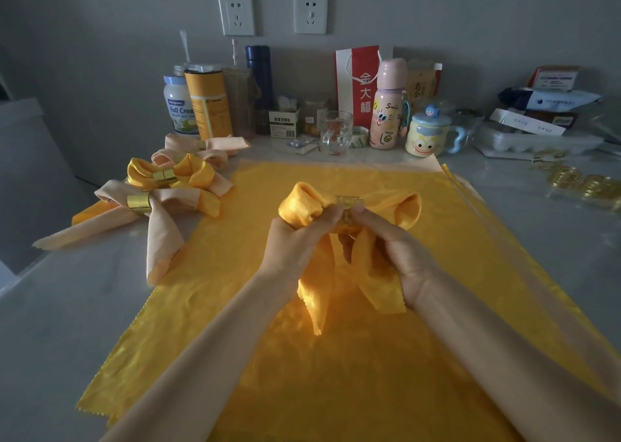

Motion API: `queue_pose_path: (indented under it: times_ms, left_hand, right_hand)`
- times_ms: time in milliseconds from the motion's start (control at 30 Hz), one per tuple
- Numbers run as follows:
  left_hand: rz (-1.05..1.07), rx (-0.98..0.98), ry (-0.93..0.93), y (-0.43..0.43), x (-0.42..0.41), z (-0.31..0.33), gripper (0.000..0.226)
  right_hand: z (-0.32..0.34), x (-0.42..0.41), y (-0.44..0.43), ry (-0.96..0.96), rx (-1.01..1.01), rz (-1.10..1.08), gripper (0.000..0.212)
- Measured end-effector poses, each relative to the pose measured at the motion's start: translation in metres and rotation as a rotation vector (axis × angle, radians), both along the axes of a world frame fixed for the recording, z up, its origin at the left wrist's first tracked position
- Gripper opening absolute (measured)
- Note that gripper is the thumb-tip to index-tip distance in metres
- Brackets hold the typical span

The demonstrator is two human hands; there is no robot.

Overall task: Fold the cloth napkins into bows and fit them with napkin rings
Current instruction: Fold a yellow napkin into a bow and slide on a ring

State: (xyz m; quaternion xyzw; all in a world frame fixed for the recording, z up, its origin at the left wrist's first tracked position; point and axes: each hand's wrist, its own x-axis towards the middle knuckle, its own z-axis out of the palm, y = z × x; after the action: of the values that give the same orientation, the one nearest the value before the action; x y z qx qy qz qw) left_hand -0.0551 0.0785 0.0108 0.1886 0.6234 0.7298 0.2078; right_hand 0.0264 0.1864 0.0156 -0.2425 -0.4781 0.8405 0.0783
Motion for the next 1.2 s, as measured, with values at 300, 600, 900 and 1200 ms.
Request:
queue_pose_path:
  times_ms: [300, 600, 900, 1200]
  left_hand:
    - [-0.013, -0.005, -0.175, -0.003, -0.010, 0.000, 0.024]
    - [-0.165, -0.031, -0.241, -0.007, -0.016, 0.007, 0.052]
    - [0.140, -0.211, -0.017, -0.011, -0.023, 0.009, 0.043]
    - [0.088, -0.273, 0.017, -0.019, -0.030, 0.018, 0.045]
  right_hand:
    - [-0.007, -0.005, 0.003, 0.031, 0.307, -0.125, 0.042]
    - [-0.009, -0.003, 0.016, 0.104, 0.139, -0.058, 0.040]
    - [-0.004, 0.001, 0.014, -0.040, 0.399, -0.109, 0.034]
    - [-0.002, -0.003, 0.013, 0.001, 0.210, 0.000, 0.043]
